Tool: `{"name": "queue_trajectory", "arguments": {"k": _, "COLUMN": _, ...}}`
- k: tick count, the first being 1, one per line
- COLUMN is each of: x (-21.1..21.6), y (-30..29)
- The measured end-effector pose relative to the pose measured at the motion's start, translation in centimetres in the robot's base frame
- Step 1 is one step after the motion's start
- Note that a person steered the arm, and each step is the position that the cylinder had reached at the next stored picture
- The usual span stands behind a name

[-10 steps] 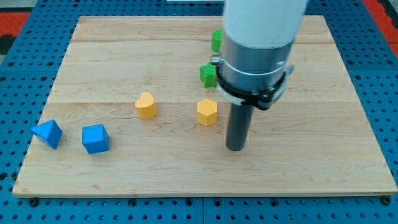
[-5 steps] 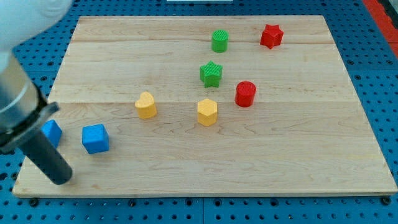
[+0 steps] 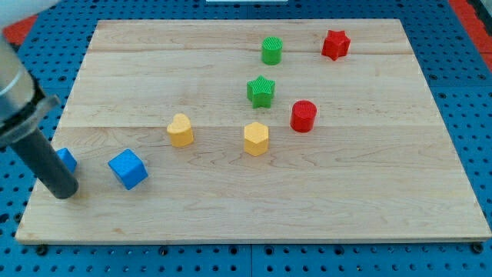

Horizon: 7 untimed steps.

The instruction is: Place blue cube in between yellow blocks

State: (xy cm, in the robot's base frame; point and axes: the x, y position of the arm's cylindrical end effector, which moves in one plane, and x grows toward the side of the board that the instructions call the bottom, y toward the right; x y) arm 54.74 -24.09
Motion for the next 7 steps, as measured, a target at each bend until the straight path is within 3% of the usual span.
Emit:
{"name": "queue_trajectory", "arguments": {"k": 3, "x": -2.2, "y": 13.8}}
{"name": "queue_trajectory", "arguments": {"k": 7, "x": -3.7, "y": 19.7}}
